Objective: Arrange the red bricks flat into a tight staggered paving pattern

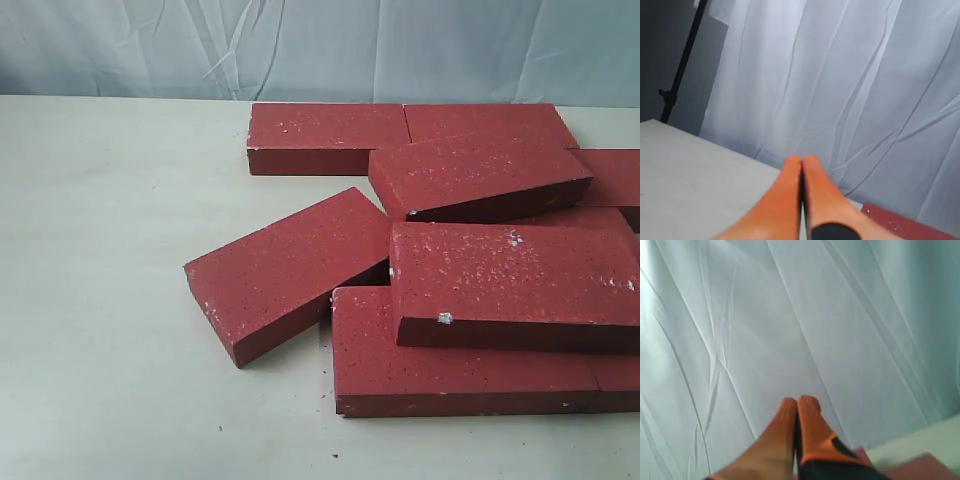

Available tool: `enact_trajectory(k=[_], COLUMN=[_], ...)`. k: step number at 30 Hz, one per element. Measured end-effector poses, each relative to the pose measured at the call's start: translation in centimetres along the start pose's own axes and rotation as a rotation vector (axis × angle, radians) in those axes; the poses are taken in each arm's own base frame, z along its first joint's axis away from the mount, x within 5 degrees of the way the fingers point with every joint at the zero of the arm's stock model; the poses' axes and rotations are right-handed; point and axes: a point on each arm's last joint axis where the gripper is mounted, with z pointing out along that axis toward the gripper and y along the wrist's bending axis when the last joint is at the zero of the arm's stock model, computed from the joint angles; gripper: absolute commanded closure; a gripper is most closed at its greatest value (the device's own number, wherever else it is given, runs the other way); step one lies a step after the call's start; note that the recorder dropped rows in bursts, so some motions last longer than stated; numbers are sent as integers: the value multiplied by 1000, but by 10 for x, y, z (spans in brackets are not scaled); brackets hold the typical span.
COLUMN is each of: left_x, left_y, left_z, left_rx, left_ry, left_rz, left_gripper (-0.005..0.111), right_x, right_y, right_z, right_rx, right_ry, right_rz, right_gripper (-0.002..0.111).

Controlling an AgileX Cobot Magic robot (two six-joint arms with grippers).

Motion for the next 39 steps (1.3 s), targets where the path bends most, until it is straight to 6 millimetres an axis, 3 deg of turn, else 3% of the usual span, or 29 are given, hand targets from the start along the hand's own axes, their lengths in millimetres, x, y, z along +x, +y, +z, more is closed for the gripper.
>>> enact_trajectory(k=[6,8,10,12,15,19,22,27,33,39], left_x=[-17,-32,-62,-86,-117,-128,-115,-78,-45,-9], left_y=[-3,-10,-24,-36,-53,-64,-70,-86,-117,-139], left_z=[-1,-3,0,13,50,108,146,178,199,207], left_rx=[20,53,91,91,65,17,10,89,205,283], left_ry=[-154,-205,-261,-242,-156,45,253,481,653,812], left_rz=[-89,-105,-107,-99,-78,99,229,367,449,518], left_gripper=[107,107,107,107,107,107,107,107,107,107], right_x=[-49,-61,-77,-93,-117,-133,-131,-118,-85,-43], right_y=[19,24,32,40,52,64,65,59,45,31], right_z=[18,28,47,67,99,131,154,176,195,219], right_rx=[-22,-20,-15,-15,-25,-27,3,55,92,95], right_ry=[-100,-100,-87,-78,-75,36,211,463,773,955], right_rz=[-4,-6,-7,-26,-77,-192,-290,-405,-484,-477], right_gripper=[109,109,109,109,109,109,109,109,109,109])
